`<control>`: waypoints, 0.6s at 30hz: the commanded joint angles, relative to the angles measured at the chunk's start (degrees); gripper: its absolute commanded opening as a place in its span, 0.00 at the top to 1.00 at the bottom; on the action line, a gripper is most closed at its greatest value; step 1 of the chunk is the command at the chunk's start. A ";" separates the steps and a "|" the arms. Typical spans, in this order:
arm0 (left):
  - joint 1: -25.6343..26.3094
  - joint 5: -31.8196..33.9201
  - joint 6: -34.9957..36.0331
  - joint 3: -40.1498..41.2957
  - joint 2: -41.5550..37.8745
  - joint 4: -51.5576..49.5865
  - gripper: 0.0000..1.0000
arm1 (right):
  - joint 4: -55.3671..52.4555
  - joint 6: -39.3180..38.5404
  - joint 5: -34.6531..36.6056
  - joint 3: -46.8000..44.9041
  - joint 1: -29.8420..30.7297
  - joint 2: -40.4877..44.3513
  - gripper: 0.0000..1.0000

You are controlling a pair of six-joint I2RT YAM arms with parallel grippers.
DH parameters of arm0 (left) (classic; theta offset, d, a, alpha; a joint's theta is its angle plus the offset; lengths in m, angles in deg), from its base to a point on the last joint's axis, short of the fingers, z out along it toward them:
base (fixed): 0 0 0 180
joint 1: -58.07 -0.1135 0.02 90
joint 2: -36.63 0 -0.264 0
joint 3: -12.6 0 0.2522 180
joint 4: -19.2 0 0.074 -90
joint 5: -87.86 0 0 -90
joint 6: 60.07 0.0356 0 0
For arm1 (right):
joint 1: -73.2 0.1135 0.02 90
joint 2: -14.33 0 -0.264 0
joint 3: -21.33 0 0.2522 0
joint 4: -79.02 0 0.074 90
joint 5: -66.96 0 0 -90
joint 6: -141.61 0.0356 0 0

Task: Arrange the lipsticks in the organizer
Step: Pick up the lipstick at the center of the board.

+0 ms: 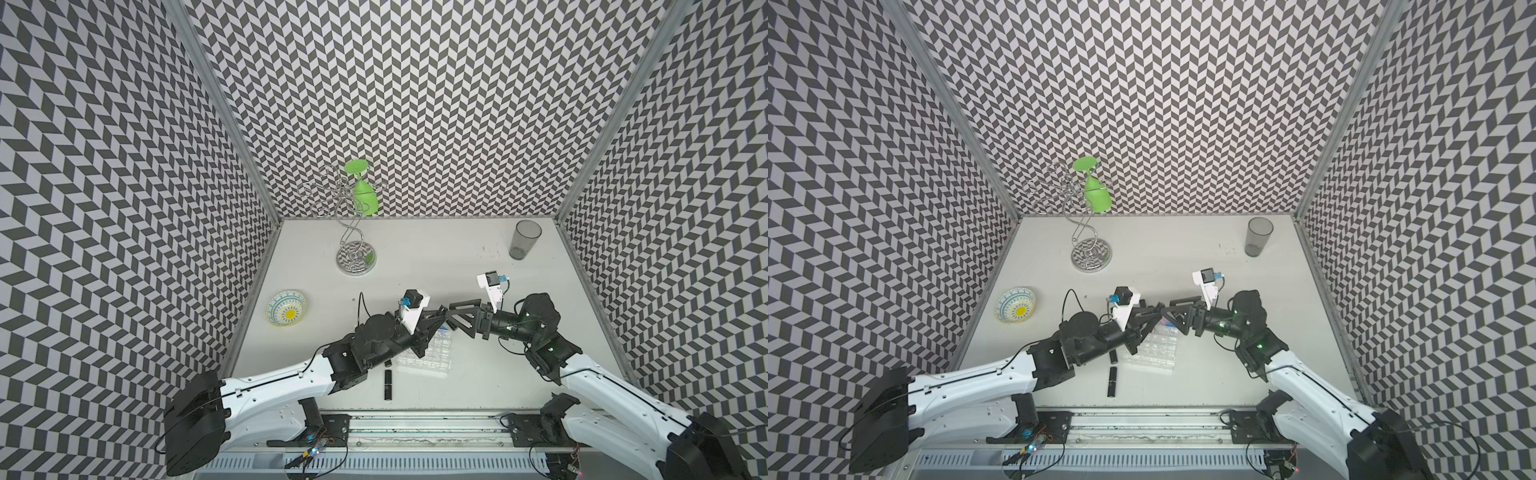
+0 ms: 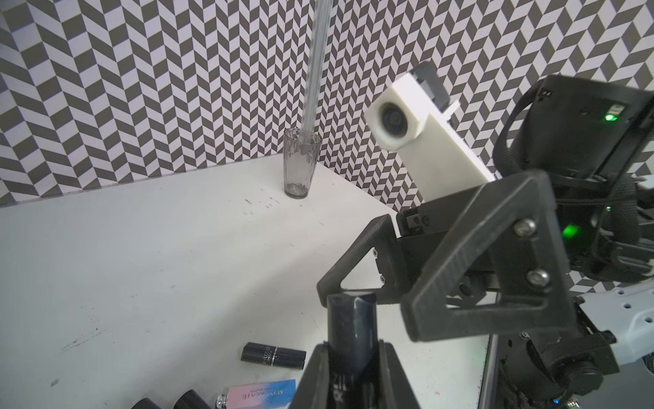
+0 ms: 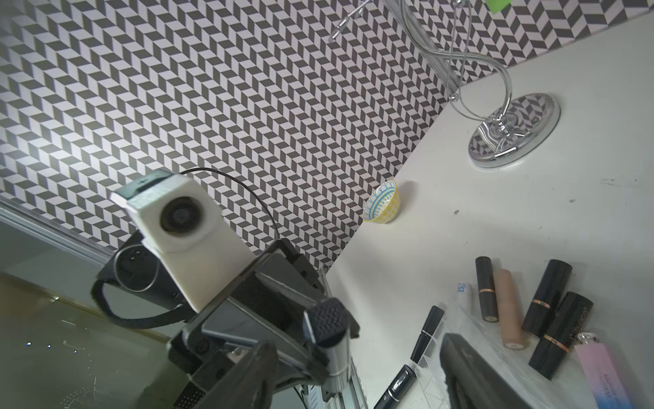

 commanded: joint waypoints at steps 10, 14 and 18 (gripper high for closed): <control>-0.26 -1.81 -0.82 0.50 1.77 4.21 1.00 | 8.97 -0.50 -1.93 0.60 2.41 -3.81 0.45; -0.25 -2.86 -1.08 0.11 3.50 4.77 1.00 | 8.40 -1.35 -1.69 1.04 2.83 -4.38 0.56; -0.27 -1.18 -1.29 0.21 3.44 4.49 1.00 | 6.32 -2.15 -0.88 1.17 2.83 -4.33 0.64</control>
